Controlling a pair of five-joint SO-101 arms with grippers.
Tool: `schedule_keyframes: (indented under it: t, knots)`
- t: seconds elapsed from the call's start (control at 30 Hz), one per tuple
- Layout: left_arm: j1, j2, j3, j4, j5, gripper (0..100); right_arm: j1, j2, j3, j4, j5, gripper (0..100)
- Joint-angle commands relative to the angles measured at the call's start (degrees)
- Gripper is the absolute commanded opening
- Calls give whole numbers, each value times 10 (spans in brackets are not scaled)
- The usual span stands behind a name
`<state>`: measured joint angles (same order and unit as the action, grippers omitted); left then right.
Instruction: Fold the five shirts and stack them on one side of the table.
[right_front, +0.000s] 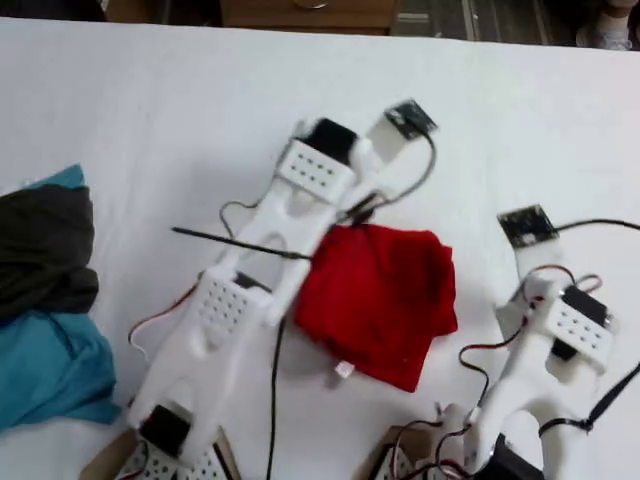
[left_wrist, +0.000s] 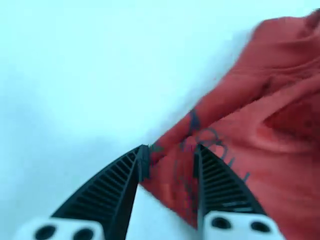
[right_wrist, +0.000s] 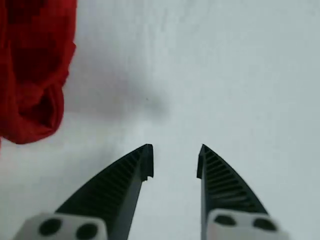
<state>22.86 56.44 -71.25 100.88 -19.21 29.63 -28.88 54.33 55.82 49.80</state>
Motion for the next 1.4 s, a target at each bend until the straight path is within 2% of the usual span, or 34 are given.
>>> schedule_keyframes:
  t: [0.0,0.27,0.37,0.47,0.57,0.73,0.83,1.07,1.23,1.37]
  knots:
    - [-40,-8,-26,14,3,168,-60,-17,-57,4,-61,190]
    - [-47,-7,-29,14,2,169,-231,-16,-202,118,-156,217]
    - [-91,-8,-26,14,4,169,-300,-6,-203,137,-167,218]
    - [-152,-8,-25,15,28,169,-335,36,-198,132,-163,218]
    - [-210,-8,-25,15,62,169,-347,100,-211,111,-127,219]
    - [-278,-8,-24,15,75,169,-340,225,-293,123,-93,219]
    - [-301,-7,-24,15,70,169,-304,276,-317,155,-85,219]
    - [-332,0,-24,14,69,169,-203,301,-320,179,-2,216]
    - [-333,1,-24,12,44,169,-206,293,-357,235,4,216]
    - [-334,1,-24,12,33,169,-263,276,-447,276,-42,216]
